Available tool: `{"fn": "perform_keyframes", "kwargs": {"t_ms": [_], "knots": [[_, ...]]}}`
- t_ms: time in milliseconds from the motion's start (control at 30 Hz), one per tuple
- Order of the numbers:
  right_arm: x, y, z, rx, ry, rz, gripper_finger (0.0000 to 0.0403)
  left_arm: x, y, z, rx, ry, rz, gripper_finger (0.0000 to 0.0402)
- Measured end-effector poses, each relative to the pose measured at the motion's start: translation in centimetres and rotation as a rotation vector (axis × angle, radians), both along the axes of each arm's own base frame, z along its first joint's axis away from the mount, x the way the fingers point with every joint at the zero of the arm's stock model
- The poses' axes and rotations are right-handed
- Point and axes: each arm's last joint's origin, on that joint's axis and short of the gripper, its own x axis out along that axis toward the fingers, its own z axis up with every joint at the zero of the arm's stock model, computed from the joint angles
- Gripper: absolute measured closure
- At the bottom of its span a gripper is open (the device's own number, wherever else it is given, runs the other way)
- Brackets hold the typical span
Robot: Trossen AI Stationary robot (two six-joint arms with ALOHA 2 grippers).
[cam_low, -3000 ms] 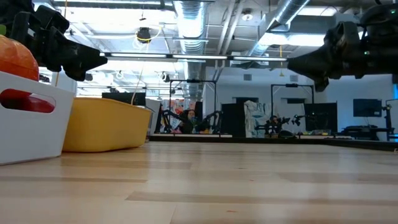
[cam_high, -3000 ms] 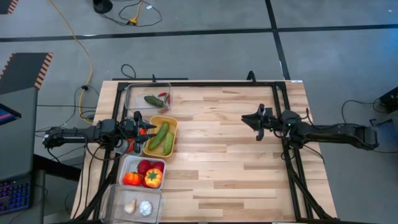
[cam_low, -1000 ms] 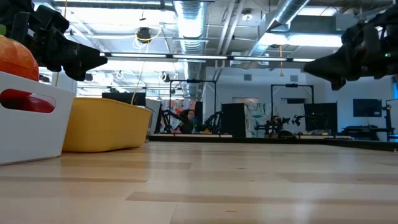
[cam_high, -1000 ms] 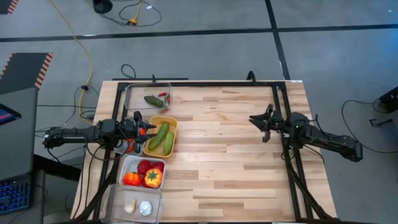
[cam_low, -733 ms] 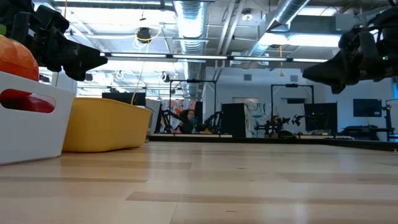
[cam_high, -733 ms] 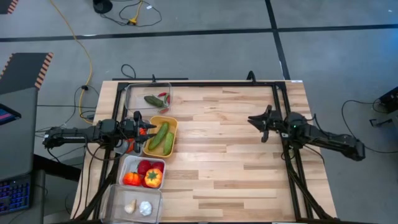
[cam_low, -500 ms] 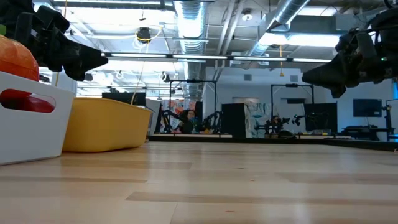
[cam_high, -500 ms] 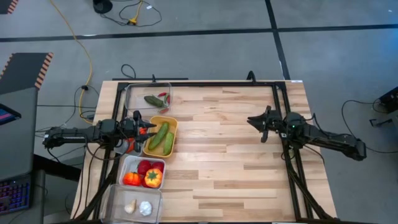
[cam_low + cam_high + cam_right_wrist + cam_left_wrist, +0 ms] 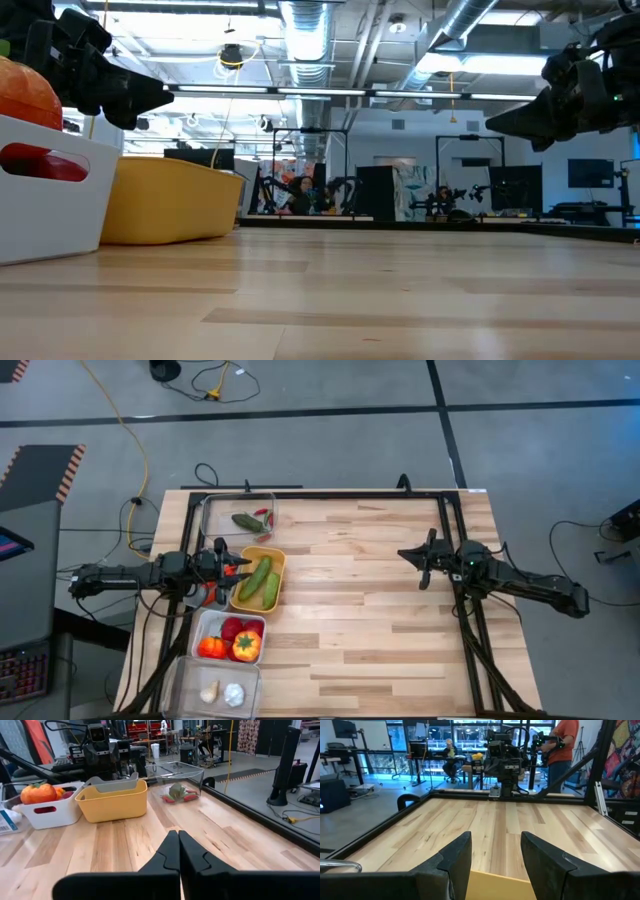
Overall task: Sort produce into baskets
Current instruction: Return to Home Position
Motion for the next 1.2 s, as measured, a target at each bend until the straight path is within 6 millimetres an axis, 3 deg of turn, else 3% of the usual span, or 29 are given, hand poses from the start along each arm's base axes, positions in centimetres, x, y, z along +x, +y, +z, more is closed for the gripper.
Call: {"fn": "perform_keyframes", "kwargs": {"t_ms": [233,1200], "knots": [[0.0,0.0,-0.01,0.004,0.0,0.0,0.0368,-0.01,0.04,0.0,0.002,-0.001,0.013,0.0244],[0.0,0.0,-0.11,0.008,0.01,0.0,0.0365,-0.01,0.04,0.01,-0.016,-0.003,0.014,0.0244]]}}
